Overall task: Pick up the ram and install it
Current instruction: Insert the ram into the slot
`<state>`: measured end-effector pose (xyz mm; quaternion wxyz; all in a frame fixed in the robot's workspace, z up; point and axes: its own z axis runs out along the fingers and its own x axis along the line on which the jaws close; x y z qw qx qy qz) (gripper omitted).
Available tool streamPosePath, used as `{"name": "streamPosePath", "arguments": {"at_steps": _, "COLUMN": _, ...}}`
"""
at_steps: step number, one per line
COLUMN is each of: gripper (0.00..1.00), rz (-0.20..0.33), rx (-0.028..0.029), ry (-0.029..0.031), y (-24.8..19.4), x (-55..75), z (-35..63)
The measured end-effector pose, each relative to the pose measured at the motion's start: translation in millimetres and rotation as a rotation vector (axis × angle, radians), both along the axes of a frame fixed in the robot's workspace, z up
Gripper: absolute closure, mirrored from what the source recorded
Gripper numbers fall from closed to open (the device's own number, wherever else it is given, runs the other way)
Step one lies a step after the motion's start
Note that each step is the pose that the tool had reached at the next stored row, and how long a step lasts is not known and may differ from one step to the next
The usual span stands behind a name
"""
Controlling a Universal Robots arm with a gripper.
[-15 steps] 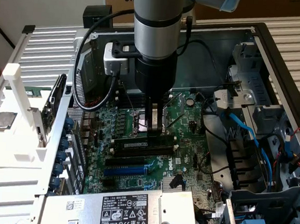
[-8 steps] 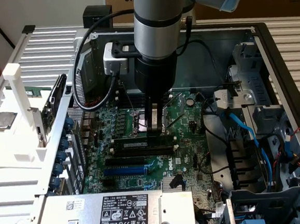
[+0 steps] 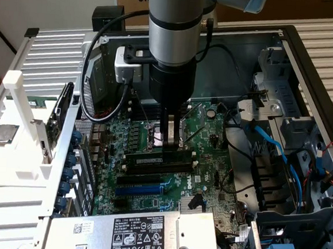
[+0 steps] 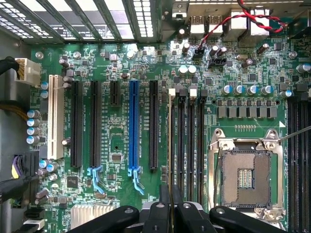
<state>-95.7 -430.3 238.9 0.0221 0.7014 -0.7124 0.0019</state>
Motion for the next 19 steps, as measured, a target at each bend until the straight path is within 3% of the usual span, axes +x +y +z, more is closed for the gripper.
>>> {"name": "streamPosePath", "arguments": {"at_steps": 19, "gripper": 0.88, "rz": 0.0, "rx": -0.0001, "ry": 0.001, "y": 2.4, "x": 1.7, "z": 0.0}}
